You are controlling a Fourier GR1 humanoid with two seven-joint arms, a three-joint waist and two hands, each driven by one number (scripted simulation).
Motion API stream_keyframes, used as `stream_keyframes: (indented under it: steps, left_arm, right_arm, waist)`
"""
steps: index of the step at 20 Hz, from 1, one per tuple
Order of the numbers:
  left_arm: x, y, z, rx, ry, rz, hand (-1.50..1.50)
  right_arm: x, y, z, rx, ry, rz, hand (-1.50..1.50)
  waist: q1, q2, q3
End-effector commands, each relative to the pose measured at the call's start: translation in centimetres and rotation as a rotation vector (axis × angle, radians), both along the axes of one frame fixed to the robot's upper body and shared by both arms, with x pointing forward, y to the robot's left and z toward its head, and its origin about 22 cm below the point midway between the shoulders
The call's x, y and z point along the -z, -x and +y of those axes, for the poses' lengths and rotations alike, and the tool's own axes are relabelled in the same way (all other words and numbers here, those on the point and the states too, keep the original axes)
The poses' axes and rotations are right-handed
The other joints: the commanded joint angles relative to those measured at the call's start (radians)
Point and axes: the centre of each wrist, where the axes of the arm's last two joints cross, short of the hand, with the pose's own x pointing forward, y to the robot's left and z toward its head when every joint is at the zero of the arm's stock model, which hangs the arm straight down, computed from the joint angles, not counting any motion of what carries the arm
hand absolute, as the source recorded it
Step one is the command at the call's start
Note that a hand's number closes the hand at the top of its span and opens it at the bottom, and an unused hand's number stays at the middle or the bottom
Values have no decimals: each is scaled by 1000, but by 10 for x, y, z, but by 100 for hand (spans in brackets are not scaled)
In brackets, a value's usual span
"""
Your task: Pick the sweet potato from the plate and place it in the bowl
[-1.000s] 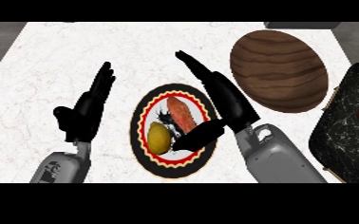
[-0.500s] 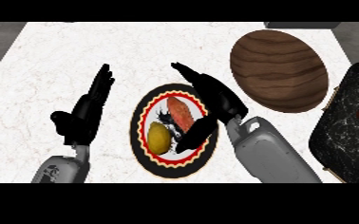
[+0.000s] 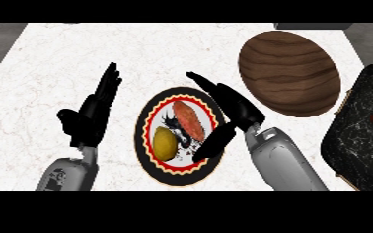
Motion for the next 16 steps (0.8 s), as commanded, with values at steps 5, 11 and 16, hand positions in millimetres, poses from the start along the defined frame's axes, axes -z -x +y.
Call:
stream_keyframes:
  steps: [5,11,16]
  left_arm:
    - [-10,-14,-21,-4,3,-8,0]
    - [-3,-1,0,-3,-5,-1,0]
    - [-5,-2,23,7,-5,-1,0]
  right_arm:
    - [3,-3,-11,-9,-111,20,-150]
    - [43,9,-12,7,-130,74,-150]
    - [39,2,14,24,-155,103,-150]
  waist:
    - [-2,0,0]
    - [0,0,0]
    - [4,0,0]
